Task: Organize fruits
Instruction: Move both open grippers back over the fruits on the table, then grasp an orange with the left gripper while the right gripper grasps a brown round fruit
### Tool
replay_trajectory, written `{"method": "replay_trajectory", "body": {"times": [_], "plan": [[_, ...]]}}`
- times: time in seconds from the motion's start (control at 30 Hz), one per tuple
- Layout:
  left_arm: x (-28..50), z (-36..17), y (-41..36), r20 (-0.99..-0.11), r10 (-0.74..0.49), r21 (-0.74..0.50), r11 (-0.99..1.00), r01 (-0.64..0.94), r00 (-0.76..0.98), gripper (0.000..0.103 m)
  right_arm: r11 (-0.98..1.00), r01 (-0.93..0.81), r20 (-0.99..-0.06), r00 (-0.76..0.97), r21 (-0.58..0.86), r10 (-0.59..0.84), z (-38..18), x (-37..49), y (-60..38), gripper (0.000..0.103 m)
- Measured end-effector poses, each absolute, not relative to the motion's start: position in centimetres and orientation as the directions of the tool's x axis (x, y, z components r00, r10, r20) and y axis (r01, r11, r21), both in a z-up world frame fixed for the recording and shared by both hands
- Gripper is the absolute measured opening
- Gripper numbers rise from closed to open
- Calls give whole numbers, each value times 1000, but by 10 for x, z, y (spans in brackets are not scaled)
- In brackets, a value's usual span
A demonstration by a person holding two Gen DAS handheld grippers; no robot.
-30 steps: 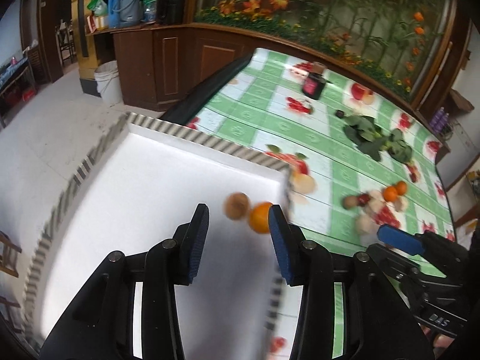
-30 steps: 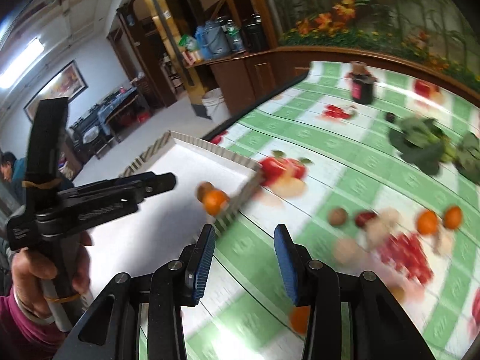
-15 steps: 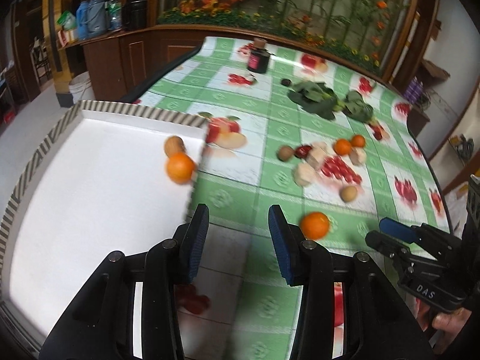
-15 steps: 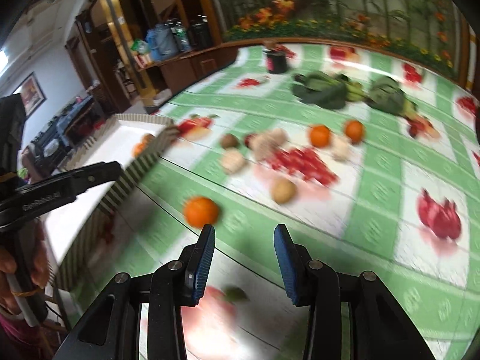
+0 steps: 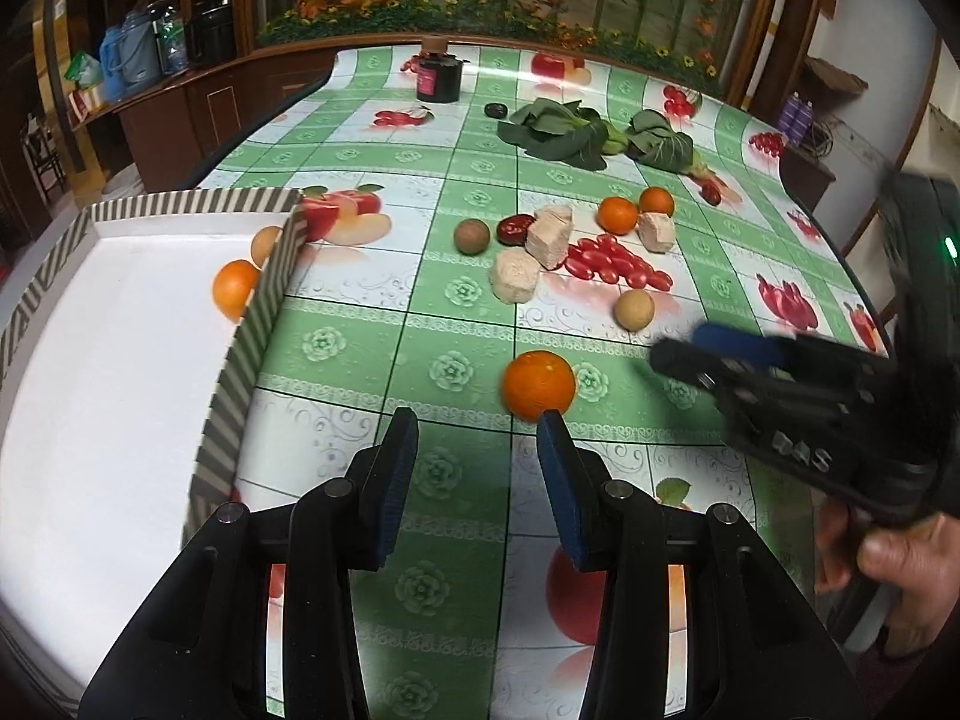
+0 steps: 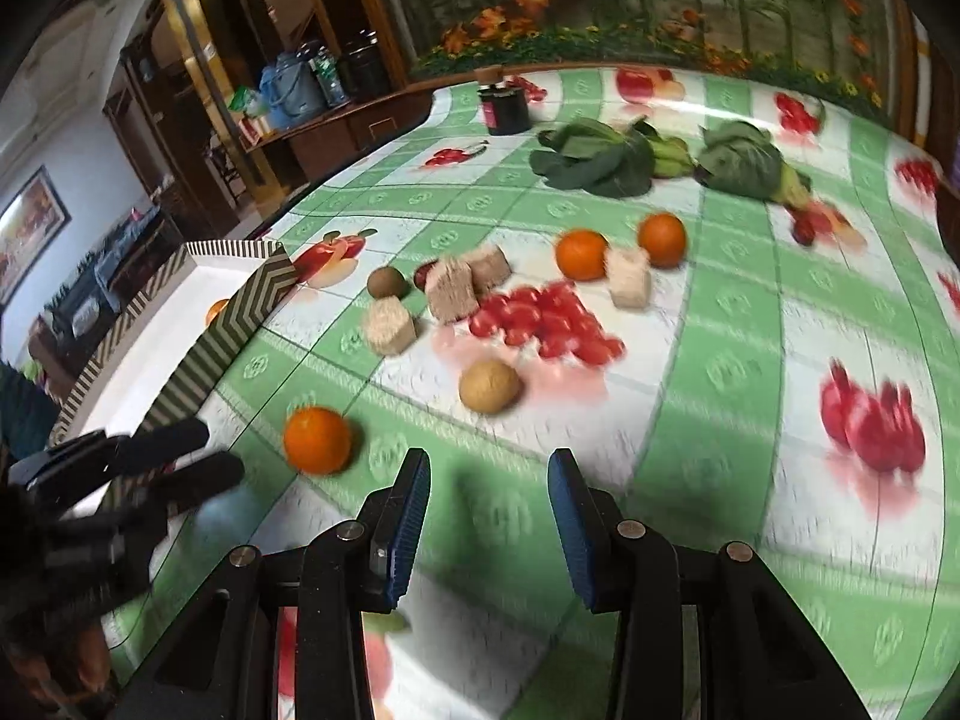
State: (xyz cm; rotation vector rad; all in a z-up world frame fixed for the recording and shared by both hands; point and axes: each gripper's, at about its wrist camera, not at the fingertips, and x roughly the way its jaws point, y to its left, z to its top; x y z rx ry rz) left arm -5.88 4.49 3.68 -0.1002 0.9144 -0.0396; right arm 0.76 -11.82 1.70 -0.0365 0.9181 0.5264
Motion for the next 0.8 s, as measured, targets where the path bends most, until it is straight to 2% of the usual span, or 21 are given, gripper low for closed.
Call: {"method": "replay_trajectory", "body": {"times": [0.23,0.4,0.8], "plan": [[-50,32,39,-794,-90,-107,994,8,601,41,872,-471,-770,504,135,392,10,37,-101,40],[-39,25,32,-807,-101,-113,993,16,581,41,865,-488,-771,504,117,389,5,38,-101,25],[-21,14,22,-810,-139,-139,989,45,569,41,873,-457,-764,497,172,411,12,27,-121,25]]}}
